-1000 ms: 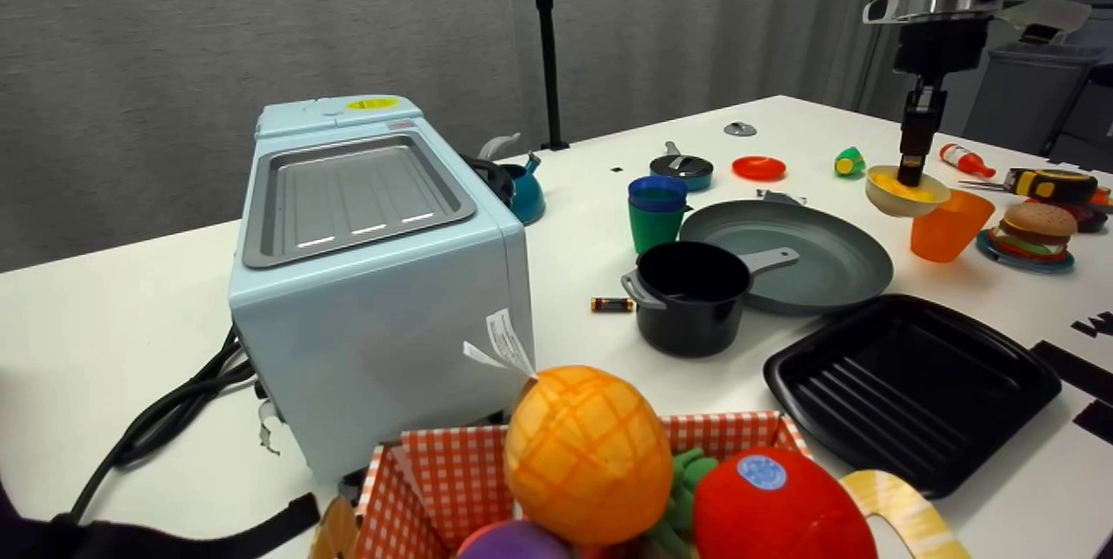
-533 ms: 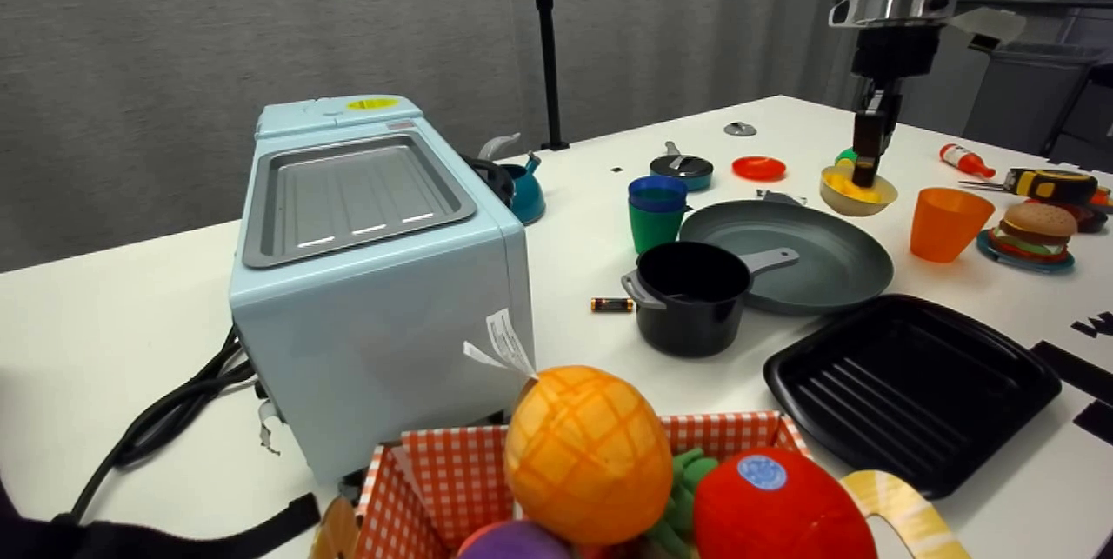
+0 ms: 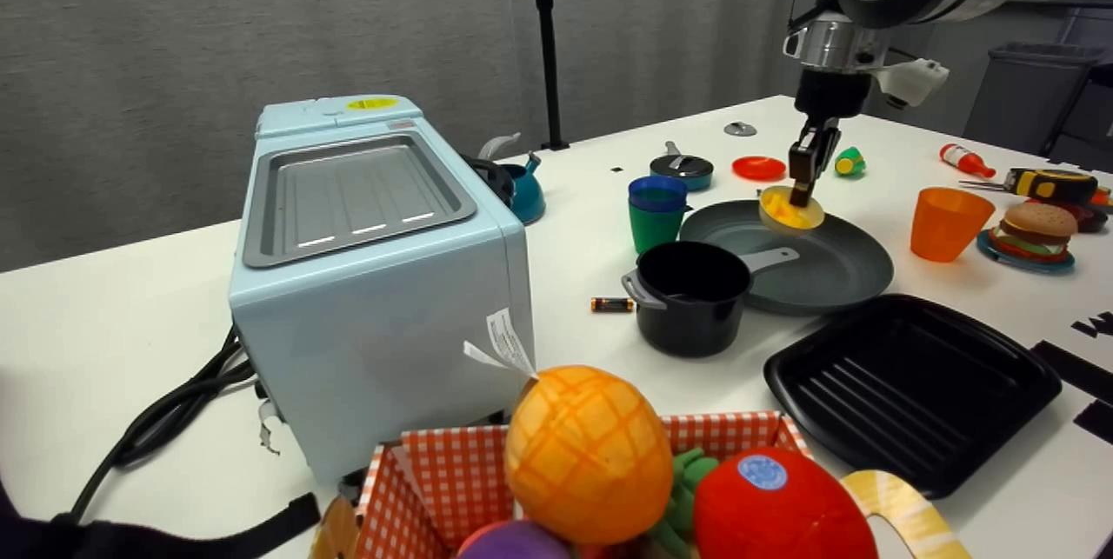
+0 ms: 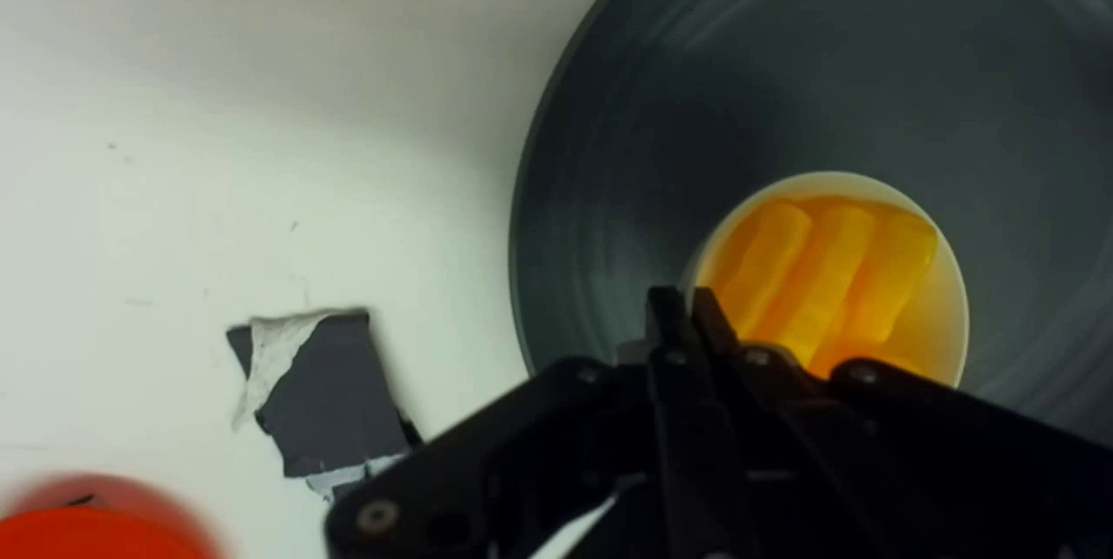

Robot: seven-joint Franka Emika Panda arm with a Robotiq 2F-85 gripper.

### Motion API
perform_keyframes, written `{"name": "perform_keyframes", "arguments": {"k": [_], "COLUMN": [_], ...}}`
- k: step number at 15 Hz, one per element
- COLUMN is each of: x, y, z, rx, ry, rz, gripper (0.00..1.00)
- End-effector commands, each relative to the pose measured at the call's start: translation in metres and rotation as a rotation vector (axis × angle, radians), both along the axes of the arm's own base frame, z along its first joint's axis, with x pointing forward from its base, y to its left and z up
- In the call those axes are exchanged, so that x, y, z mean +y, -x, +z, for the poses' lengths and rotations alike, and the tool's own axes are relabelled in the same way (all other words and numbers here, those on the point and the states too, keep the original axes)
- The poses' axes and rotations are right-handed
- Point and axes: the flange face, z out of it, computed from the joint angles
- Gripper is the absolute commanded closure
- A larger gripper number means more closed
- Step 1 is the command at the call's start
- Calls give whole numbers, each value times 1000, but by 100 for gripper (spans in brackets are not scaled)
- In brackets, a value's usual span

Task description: Pour the things in the white bowl onto the plate

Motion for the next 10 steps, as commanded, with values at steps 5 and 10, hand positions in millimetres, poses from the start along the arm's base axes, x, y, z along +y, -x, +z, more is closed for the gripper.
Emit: {"name": "perform_keyframes", "arguments": {"k": [5,10], "x": [-9,-15], "y": [-8,29], "z": [47,84], "rx": [-191,-233], "ry": [10,-30], "rz": [0,72], "gripper": [99,99]}}
